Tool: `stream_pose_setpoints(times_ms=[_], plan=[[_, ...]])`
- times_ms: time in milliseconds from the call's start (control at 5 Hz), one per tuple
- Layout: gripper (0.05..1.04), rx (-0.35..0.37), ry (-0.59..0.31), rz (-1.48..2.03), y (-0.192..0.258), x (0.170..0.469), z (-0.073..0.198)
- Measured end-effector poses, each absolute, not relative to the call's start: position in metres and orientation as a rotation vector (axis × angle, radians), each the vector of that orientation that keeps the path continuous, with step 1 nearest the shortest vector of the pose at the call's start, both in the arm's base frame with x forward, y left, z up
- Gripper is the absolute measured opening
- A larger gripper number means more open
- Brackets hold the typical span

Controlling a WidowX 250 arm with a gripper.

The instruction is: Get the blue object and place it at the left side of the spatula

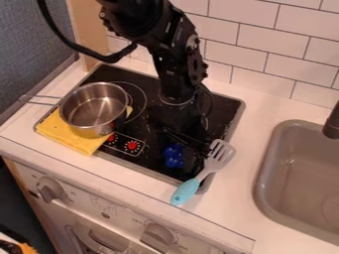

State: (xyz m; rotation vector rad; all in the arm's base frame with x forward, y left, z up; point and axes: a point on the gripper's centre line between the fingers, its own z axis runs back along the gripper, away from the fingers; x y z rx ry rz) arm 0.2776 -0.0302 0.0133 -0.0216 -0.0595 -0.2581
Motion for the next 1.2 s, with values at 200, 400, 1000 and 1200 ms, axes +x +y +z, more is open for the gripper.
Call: stream_pose_setpoints(times_ms=[200, 400, 1000, 1200], plan=[[0.808, -0.019, -0.055, -0.243, -0.025, 0.275, 0.014], [0.871, -0.022, -0.046, -0.242, -0.02, 0.273, 0.013], [0.999, 0.028, -0.064, -0.097, -0.003, 0.27, 0.054], [0.999, -0.016, -0.036, -0.021, 0.006, 0.268, 0.061]])
